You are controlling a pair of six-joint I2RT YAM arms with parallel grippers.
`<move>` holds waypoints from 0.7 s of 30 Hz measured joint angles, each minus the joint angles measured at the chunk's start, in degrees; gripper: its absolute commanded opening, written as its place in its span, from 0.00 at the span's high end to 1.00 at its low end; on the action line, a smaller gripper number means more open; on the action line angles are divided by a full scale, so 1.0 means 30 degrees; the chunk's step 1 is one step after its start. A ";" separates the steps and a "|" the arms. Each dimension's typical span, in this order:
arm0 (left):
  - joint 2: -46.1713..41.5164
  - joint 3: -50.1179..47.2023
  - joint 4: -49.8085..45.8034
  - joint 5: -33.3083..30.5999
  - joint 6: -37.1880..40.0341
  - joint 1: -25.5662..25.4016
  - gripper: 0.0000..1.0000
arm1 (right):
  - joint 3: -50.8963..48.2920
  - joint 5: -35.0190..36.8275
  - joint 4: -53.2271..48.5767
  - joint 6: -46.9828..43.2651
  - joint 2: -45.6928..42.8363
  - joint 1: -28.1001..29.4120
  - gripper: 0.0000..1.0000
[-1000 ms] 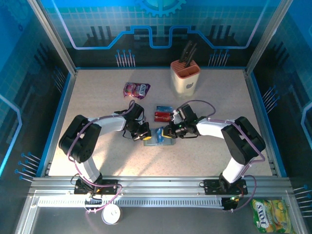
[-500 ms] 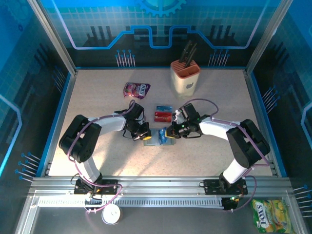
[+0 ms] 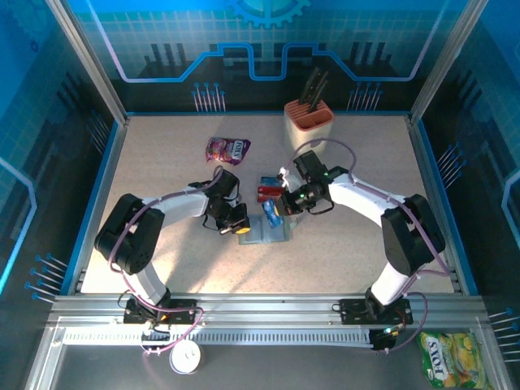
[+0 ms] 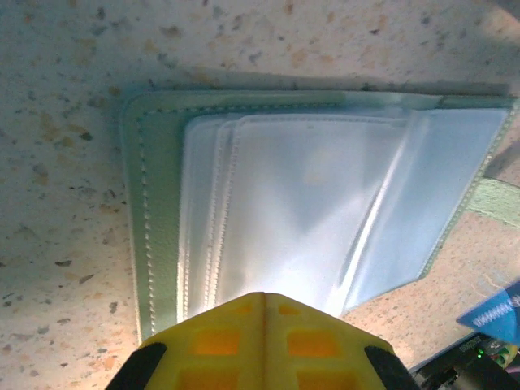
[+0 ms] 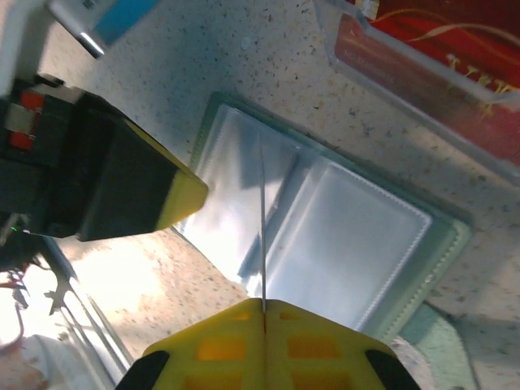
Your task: Take the credit cards out of the card holder
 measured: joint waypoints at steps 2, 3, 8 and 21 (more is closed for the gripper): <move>-0.0131 0.0168 -0.0182 0.0000 0.0073 0.0073 1.00 | 0.0838 0.0605 -0.1268 -0.1807 0.0466 0.0000 0.98; -0.0182 0.0248 -0.0284 0.0000 0.0189 0.0124 1.00 | 0.1253 0.0991 -0.1945 -0.2754 0.0721 0.0000 0.98; -0.0248 0.0415 -0.0809 -0.0211 0.0554 0.0350 1.00 | 0.2608 0.2076 -0.4459 -0.7257 0.1464 0.0007 1.00; -0.0248 0.0423 -0.2076 -0.1566 0.1523 0.0481 1.00 | 0.8750 0.4619 -0.9347 -1.5358 0.4371 -0.0015 1.00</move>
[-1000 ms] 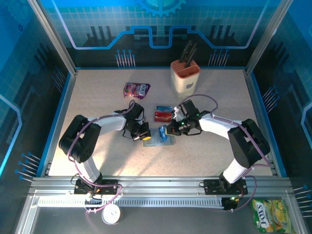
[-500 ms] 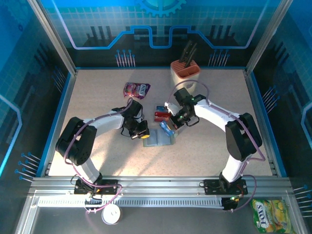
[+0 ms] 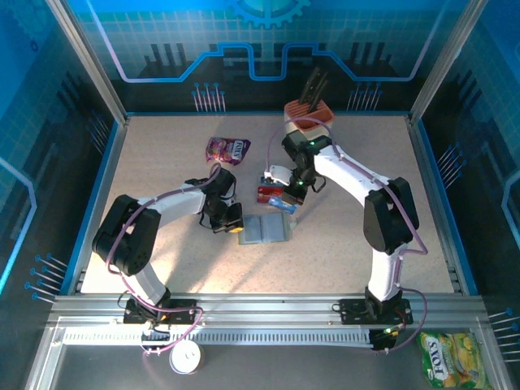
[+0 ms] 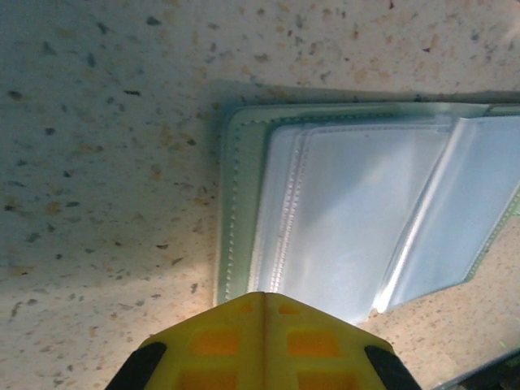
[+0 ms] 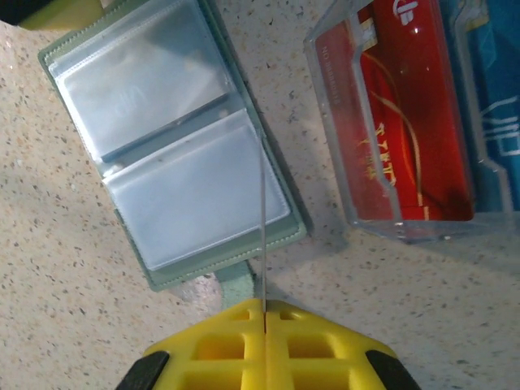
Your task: Take the credit cards out of the card holder
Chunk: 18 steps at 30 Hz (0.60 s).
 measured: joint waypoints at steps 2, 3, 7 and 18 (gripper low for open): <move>0.0000 0.0000 -0.0182 -0.0197 0.0022 0.0000 1.00 | 0.0736 0.0051 -0.0408 -0.0459 0.0277 -0.0058 1.00; 0.0000 0.0000 -0.0211 -0.0299 0.0029 0.0000 1.00 | 0.1115 0.0080 -0.0561 -0.0663 0.0386 -0.0102 1.00; 0.0036 0.0000 -0.0240 -0.0444 0.0240 0.0000 1.00 | 0.2718 0.0219 -0.1180 -0.1290 0.0874 -0.0328 1.00; 0.0787 0.0153 -0.0262 -0.0444 0.0364 0.0000 1.00 | 0.6652 0.0525 -0.2259 -0.2361 0.2863 -0.0612 1.00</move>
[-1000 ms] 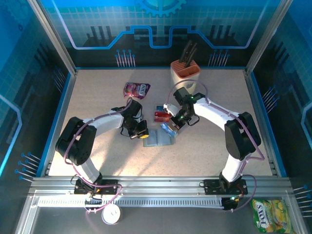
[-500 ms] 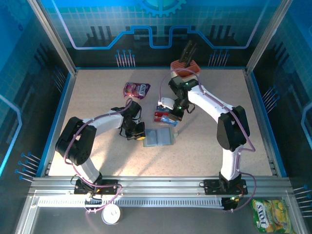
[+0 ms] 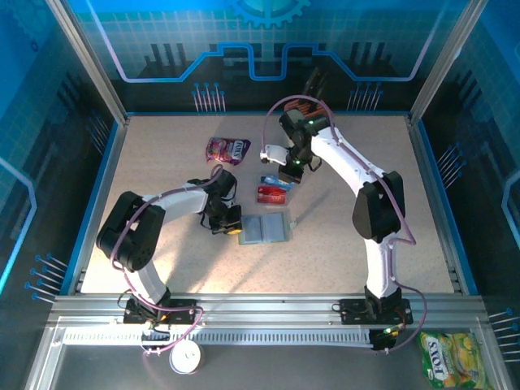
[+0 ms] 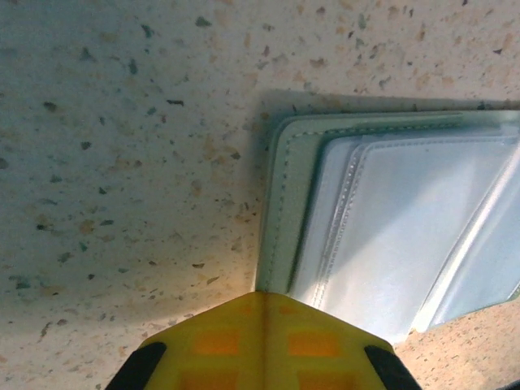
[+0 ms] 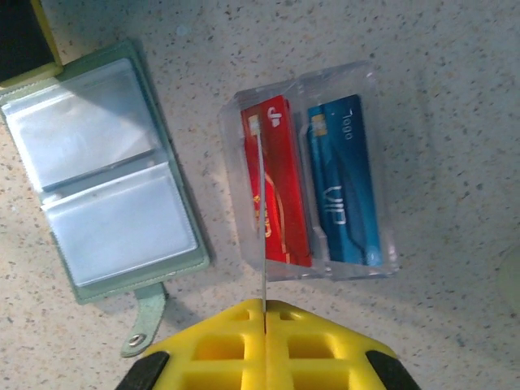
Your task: Take the credit cards out of the card holder
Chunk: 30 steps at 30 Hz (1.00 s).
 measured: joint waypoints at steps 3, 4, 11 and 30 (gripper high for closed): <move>0.0109 0.0131 -0.0007 -0.0007 0.0000 0.0000 1.00 | 0.1137 0.0007 -0.0211 -0.0211 0.0670 -0.0087 1.00; 0.0117 0.0175 -0.0007 -0.0007 0.0000 0.0000 1.00 | 0.1486 0.0015 -0.0284 -0.0284 0.0874 -0.0109 1.00; 0.0189 0.0299 0.0007 -0.0007 0.0000 0.0051 1.00 | 0.3002 0.0350 -0.0525 -0.0707 0.2047 -0.0204 1.00; 0.0182 0.0466 -0.0415 -0.0197 0.0000 0.0102 1.00 | 0.3279 0.0393 -0.0372 -0.0969 0.3293 -0.0372 0.82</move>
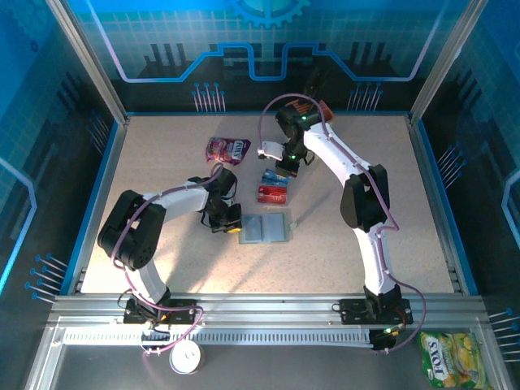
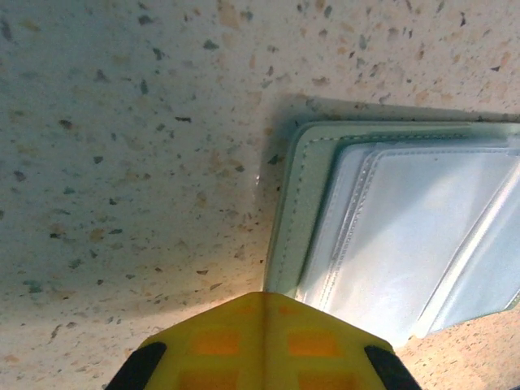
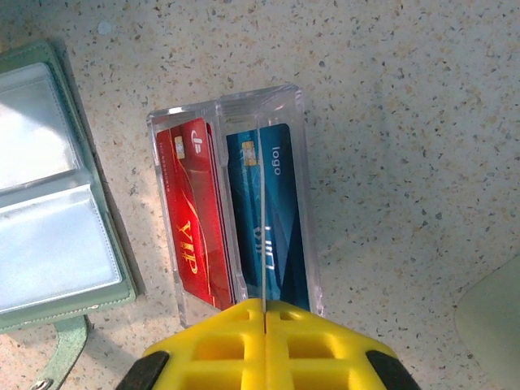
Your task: Take the credit cards out of the card holder
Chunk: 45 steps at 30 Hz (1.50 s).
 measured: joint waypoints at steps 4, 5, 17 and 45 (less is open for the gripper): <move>0.0007 0.0066 0.0000 0.0000 0.0000 0.0000 1.00 | 0.0036 0.0284 0.0051 -0.0080 0.0000 0.0000 0.78; 0.0000 0.0073 0.0000 0.0000 0.0000 0.0000 1.00 | 0.0036 0.0379 0.0058 -0.0080 0.0000 0.0000 0.78; -0.0080 0.0095 0.0022 0.0044 -0.0007 0.0000 1.00 | -0.2091 0.0495 0.1770 0.1625 -0.1654 0.0066 0.77; -0.1166 -0.2149 0.2543 0.0729 -0.0590 0.0000 1.00 | -1.9722 -0.1785 1.6531 2.4451 -0.9668 0.4794 0.89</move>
